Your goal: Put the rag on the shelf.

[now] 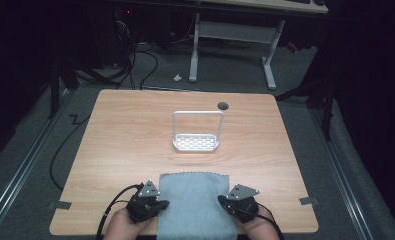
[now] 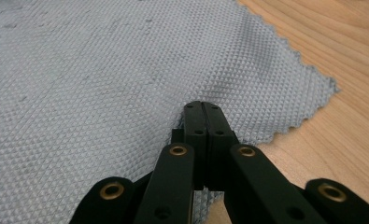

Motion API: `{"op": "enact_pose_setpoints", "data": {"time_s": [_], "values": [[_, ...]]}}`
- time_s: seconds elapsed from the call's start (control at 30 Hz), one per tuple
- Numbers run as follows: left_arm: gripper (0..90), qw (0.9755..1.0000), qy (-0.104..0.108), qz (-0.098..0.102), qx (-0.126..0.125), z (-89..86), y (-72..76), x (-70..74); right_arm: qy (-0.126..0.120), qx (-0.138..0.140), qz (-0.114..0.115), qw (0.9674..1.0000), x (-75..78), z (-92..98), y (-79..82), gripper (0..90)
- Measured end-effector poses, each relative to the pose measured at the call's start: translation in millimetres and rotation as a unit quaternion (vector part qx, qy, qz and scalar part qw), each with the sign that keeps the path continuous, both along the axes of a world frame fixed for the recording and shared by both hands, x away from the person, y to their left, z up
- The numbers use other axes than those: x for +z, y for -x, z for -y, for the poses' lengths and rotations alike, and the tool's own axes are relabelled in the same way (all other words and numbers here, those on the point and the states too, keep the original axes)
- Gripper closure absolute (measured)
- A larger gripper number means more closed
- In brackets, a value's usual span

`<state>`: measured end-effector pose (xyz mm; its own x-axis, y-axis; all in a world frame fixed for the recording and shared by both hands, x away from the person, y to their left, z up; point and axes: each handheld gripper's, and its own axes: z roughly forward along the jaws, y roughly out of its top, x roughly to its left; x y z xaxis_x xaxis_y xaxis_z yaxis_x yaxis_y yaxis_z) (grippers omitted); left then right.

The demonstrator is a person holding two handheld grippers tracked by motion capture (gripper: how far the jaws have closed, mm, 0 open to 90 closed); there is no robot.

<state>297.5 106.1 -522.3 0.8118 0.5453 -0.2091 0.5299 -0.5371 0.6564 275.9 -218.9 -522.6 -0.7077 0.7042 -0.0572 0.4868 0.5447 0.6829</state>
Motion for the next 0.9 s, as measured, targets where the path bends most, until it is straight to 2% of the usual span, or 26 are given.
{"op": "enact_pose_setpoints", "data": {"time_s": [0.1,0.13,0.2,0.27,0.33,0.43,0.47,0.53,0.57,0.6,0.7,0.8,0.9], "values": [[88.3,1.0,0.002,-0.002,0.0,0.4,-0.2,-0.1,-0.002,0.001,0.0,1.0,-0.2,0.5,-0.1,90.0],[88.3,1.0,0.004,0.003,0.0,0.2,-0.4,-0.1,-0.002,0.001,0.0,1.0,-0.2,0.5,-0.1,90.0],[82.4,0.9996,0.014,0.02,0.012,-1.1,-0.7,0.5,-0.008,0.001,0.002,1.0,0.3,2.3,-0.1,88.7],[79.0,0.9983,0.026,0.036,0.037,-5.8,-3.6,2.4,-0.025,-0.008,0.0,0.9997,2.2,8.0,-1.6,87.2],[74.9,0.9956,0.041,0.051,0.067,-13.1,-8.8,3.8,-0.039,-0.021,0.006,0.999,4.3,15.8,-3.5,85.9],[72.5,0.9919,0.053,0.051,0.104,-24.8,-18.4,2.7,-0.05,-0.036,0.012,0.998,5.3,23.6,-5.2,82.6],[71.8,0.9909,0.051,0.054,0.112,-27.5,-20.7,2.1,-0.061,-0.051,0.015,0.9967,5.2,30.5,-7.0,79.6],[69.4,0.9892,0.045,0.061,0.126,-30.5,-25.0,1.1,-0.074,-0.063,0.013,0.9952,4.6,35.1,-8.9,74.3],[67.6,0.9865,0.044,0.067,0.143,-32.0,-29.8,0.3,-0.078,-0.071,0.014,0.9943,4.3,36.6,-9.6,70.9],[66.2,0.9865,0.044,0.067,0.143,-32.0,-29.8,0.3,-0.081,-0.078,0.015,0.9936,3.9,37.4,-10.4,69.2],[63.4,0.983,0.05,0.071,0.162,-32.3,-37.2,-0.9,-0.08,-0.083,0.024,0.9931,3.5,37.9,-11.1,69.3],[61.9,0.9827,0.043,0.071,0.165,-28.2,-44.8,-2.7,-0.08,-0.084,0.029,0.9929,4.0,38.0,-10.8,69.2],[60.5,0.9832,0.038,0.06,0.168,-21.4,-51.7,-6.8,-0.077,-0.086,0.029,0.9929,3.9,39.0,-11.5,69.2]]}}
